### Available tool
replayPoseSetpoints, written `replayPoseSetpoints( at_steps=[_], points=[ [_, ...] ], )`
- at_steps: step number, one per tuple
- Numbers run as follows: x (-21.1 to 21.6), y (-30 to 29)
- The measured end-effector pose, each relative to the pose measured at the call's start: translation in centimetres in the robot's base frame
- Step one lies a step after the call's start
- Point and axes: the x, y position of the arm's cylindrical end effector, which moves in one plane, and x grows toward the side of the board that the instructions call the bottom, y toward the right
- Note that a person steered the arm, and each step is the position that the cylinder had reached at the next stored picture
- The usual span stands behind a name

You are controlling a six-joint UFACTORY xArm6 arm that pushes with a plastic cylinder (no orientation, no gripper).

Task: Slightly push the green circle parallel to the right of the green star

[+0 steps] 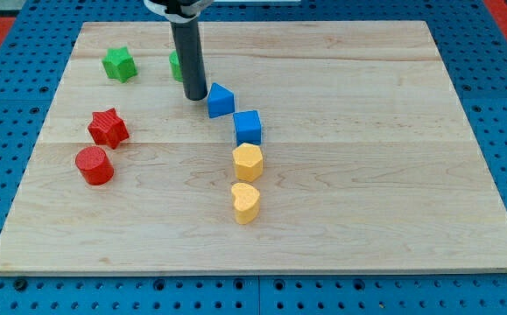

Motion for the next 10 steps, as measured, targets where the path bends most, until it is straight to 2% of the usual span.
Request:
replayPoseSetpoints(
  at_steps=[3,5,6,7,9,10],
  points=[
    [-0.1,2.9],
    [-8.9,1.0],
    [-12.2,-1.9],
    [-11.8,-6.8],
    [-8.2,-3.4],
    [-7.5,-5.2]
  ],
)
